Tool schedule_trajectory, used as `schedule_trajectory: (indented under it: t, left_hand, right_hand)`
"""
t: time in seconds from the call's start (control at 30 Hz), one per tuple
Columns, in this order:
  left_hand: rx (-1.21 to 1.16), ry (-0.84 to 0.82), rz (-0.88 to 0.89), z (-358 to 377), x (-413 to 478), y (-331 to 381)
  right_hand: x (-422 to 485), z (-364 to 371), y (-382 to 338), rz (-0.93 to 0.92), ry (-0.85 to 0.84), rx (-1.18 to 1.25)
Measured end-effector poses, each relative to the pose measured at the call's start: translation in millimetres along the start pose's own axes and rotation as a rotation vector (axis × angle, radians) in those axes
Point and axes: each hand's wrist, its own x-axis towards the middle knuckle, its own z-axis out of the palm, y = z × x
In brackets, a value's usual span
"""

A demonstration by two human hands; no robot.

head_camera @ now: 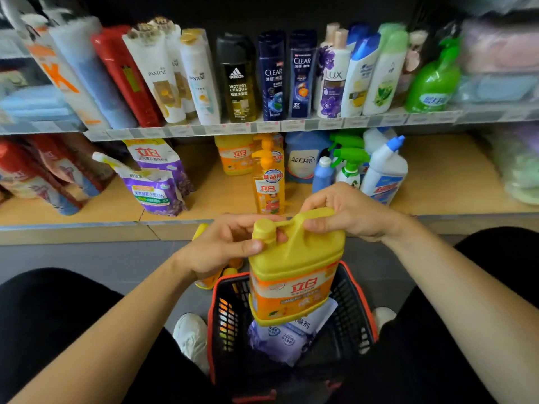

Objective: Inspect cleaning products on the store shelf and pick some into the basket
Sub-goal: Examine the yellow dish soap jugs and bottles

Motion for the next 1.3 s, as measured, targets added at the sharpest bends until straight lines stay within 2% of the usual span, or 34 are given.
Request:
schedule_trajectory:
  t: [0.17,0.27,0.4,0.53,0.83,1.03,1.3]
  left_hand:
    - [-0.006,0.171,0.087,4.2,4.4,-5.8]
    - [0.159,0.327,0.204,10.9,9.6,-8.3]
    - [0.352,0.492,0.285,18.0,13.3,-12.4]
    - [0.480,0.491,0.276,15.8,13.8,-11.1]
    - [0.478,0.473,0.190,19.4,15.8,-12.5]
    - [0.471,0.522,0.180,23.7,15.6,-8.4]
    - [0.578,0.500,0.191,19.6,16.5,-5.2]
  right_hand:
    - [-2.8,4.0,7.0,-0.004,0.112,-0.021]
    - [-3.4,10.2,9.4,-0.006,0.217,-0.049]
    - [-1.0,22.3,10.8,-0.057,0.352,-0.248]
    - [-0.2,29.2,6.7,-0.092,0.374,-0.375]
    - [2.5,34.4,7.2,-0.069,0.305,-0.451]
    - [1.9,36.5,5.7,-0.074,0.283,-0.423]
    - [3.5,28.1,7.5,-0.065,0.325,-0.354]
